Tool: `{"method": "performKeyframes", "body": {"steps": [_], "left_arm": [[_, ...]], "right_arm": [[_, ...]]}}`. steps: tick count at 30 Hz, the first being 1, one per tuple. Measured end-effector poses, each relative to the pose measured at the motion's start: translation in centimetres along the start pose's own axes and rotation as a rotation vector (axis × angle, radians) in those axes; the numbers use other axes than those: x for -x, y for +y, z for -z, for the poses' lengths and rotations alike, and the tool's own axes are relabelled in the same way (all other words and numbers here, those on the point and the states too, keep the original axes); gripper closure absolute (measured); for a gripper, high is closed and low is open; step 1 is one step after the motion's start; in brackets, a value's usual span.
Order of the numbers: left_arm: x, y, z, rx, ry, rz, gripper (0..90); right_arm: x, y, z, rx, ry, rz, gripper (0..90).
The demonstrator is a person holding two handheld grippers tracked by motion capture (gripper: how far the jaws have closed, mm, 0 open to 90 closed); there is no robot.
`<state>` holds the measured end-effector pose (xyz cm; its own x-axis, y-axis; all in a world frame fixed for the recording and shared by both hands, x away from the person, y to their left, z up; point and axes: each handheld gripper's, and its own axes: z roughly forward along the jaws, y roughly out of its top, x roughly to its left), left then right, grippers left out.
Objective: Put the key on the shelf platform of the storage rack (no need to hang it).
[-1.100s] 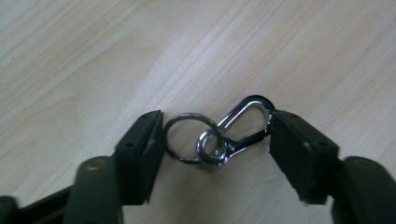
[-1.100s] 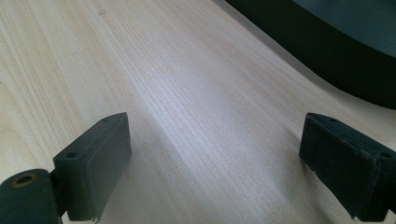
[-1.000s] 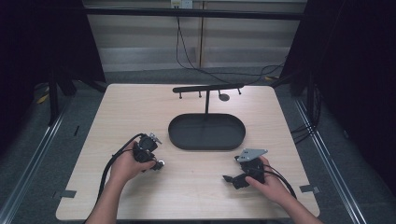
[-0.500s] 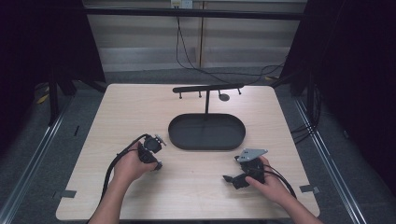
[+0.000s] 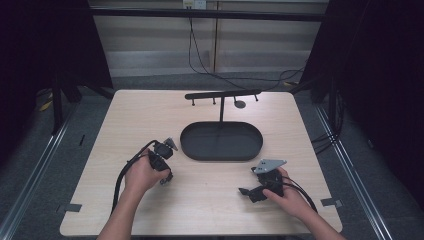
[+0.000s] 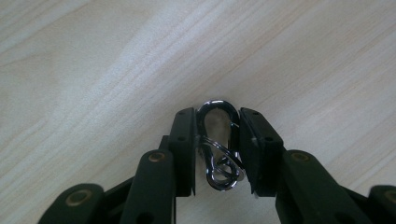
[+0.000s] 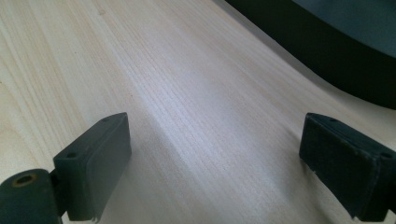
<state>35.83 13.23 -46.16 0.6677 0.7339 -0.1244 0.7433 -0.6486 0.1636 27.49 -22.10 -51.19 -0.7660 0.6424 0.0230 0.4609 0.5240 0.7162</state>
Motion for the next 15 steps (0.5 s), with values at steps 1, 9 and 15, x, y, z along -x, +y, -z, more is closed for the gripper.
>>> {"method": "performKeyframes", "body": {"steps": [1,9,15], "left_arm": [[-0.1,0.0,0.1,0.0,-0.003,0.005,67.7],[-0.5,0.2,1.3,0.018,-0.031,0.03,67.7],[-0.6,0.5,1.9,0.019,-0.046,0.042,67.7]], "right_arm": [[0.0,0.0,0.0,0.0,0.0,0.0,8.8],[0.0,0.0,0.0,0.0,0.0,0.0,8.8],[0.0,0.0,0.0,0.0,0.0,0.0,8.8]]}}
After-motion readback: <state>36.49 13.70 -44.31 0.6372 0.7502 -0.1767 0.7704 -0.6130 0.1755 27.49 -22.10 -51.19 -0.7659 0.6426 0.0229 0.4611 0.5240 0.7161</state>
